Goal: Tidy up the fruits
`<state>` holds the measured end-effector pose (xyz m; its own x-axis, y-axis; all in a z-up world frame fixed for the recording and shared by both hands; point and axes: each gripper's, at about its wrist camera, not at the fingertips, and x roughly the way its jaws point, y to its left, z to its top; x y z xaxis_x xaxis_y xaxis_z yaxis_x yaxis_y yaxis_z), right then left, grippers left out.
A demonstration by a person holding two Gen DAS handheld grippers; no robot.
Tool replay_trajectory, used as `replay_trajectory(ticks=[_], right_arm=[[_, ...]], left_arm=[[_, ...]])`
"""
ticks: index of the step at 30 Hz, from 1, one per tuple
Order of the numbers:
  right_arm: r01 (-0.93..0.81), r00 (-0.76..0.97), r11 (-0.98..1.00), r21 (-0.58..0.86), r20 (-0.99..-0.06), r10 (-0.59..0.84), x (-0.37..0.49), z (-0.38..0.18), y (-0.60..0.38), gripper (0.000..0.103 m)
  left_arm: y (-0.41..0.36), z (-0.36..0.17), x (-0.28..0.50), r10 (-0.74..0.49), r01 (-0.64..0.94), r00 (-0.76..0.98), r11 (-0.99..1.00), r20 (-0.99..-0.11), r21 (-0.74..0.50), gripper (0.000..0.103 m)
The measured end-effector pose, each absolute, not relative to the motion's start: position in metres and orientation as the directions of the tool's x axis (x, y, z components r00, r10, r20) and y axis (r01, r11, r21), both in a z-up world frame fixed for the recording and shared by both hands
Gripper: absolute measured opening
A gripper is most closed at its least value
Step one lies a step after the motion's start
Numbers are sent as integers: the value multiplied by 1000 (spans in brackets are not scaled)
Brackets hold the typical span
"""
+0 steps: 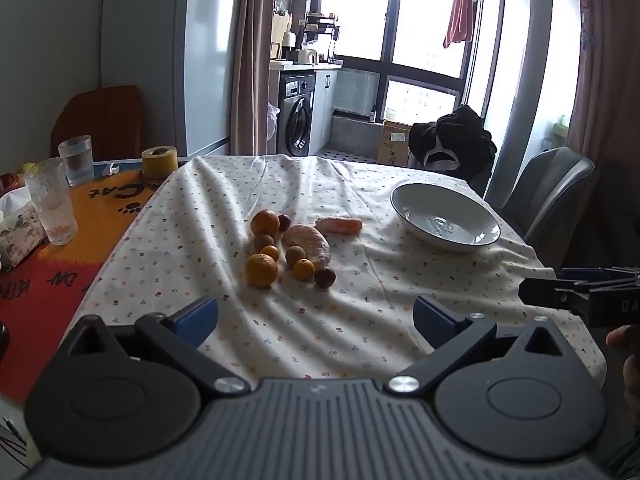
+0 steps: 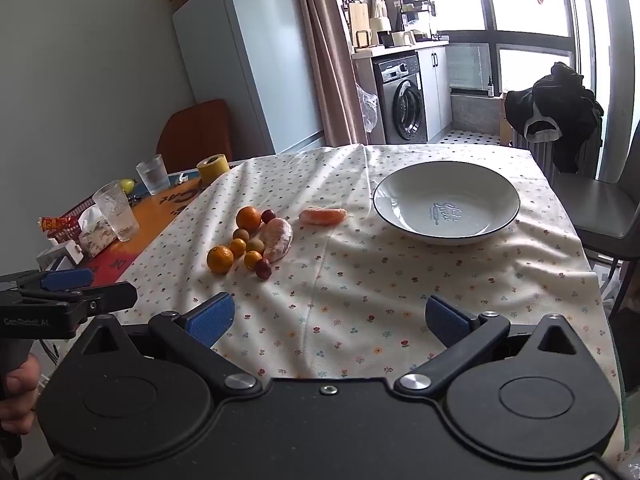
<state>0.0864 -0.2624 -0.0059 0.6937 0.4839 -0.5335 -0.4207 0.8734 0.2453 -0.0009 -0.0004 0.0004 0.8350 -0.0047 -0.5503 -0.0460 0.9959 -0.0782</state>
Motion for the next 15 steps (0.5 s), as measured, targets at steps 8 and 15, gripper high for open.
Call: replay_trajectory(ticks=[8, 15], right_arm=[[-419, 695, 875, 243, -534, 481, 86, -6, -262, 103], [-418, 695, 876, 241, -536, 479, 86, -7, -263, 103]], left_arm=[[-3, 4, -3, -5, -42, 841, 996, -542, -74, 103], [-3, 4, -3, -5, -41, 840, 997, -543, -73, 103]])
